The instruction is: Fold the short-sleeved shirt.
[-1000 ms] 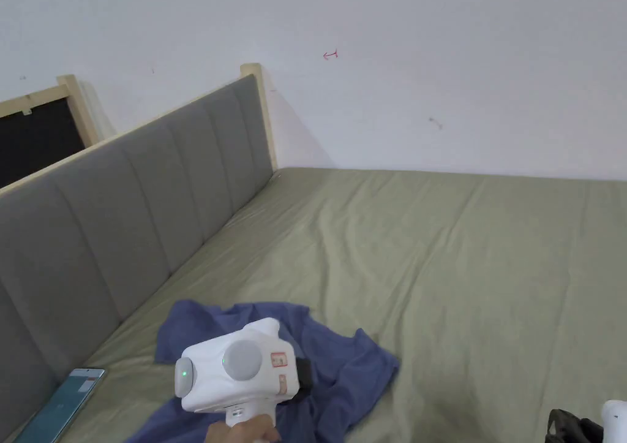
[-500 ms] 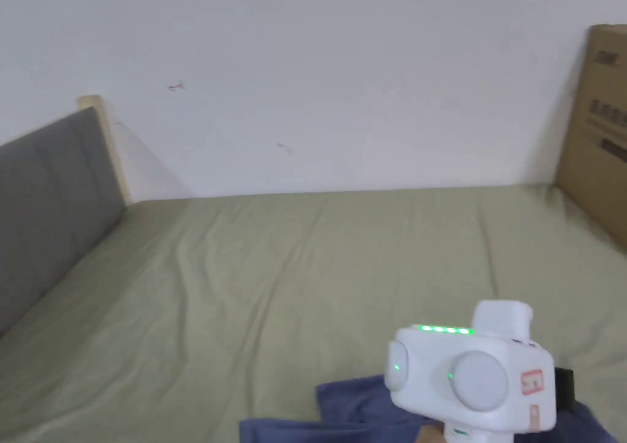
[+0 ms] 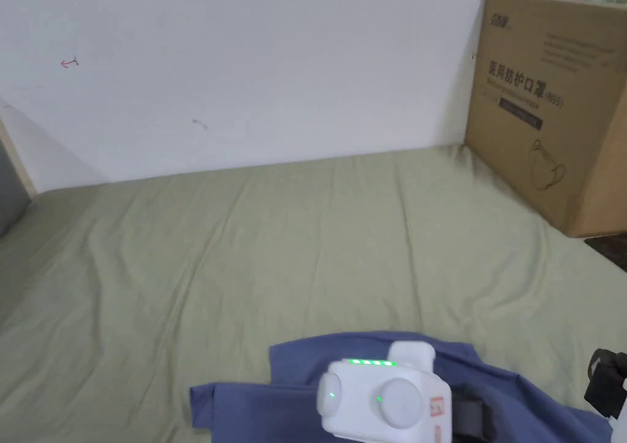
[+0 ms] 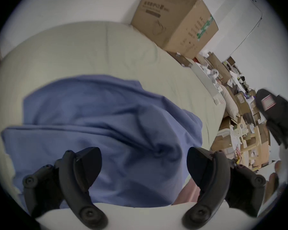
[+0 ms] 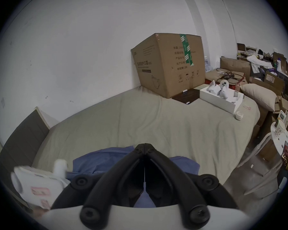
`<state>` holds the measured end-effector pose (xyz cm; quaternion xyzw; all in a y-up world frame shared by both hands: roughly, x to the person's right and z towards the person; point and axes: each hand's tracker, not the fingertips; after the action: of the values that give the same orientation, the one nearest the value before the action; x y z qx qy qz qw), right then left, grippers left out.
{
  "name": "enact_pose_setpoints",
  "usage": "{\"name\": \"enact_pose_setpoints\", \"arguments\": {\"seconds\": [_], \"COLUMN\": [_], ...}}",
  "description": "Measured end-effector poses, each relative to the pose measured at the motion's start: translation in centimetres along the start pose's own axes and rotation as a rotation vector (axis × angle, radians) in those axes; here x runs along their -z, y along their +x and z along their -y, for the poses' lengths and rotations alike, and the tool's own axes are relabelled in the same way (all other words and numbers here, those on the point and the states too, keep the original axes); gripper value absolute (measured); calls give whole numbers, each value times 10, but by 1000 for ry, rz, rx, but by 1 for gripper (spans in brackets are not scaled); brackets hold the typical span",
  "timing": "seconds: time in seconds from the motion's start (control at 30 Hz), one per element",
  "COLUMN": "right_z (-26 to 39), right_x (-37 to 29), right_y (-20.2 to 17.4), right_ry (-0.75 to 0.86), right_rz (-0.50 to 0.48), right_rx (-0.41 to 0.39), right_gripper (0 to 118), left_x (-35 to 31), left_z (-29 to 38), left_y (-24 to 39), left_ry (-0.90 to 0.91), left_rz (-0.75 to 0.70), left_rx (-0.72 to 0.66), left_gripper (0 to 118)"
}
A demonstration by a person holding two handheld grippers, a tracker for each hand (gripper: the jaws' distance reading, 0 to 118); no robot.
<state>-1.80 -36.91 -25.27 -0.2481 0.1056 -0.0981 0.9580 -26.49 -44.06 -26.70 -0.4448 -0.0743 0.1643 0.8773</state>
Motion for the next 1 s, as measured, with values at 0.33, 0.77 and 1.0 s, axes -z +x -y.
{"name": "enact_pose_setpoints", "arguments": {"seconds": [0.33, 0.77, 1.0], "right_z": [33, 46, 55], "right_x": [29, 62, 70], "right_y": [-44, -66, -65], "right_ry": [-103, -185, -238], "right_rz": [-122, -156, -146], "right_rx": [-90, -149, -154], "right_gripper": [0, 0, 0], "left_x": [-66, -85, -52], "left_z": [39, -17, -22], "left_y": [-144, -287, -242], "left_ry": [26, -15, -44], "left_rz": [-268, -531, -463], "left_rx": [-264, -407, -345], "left_gripper": [0, 105, 82]}}
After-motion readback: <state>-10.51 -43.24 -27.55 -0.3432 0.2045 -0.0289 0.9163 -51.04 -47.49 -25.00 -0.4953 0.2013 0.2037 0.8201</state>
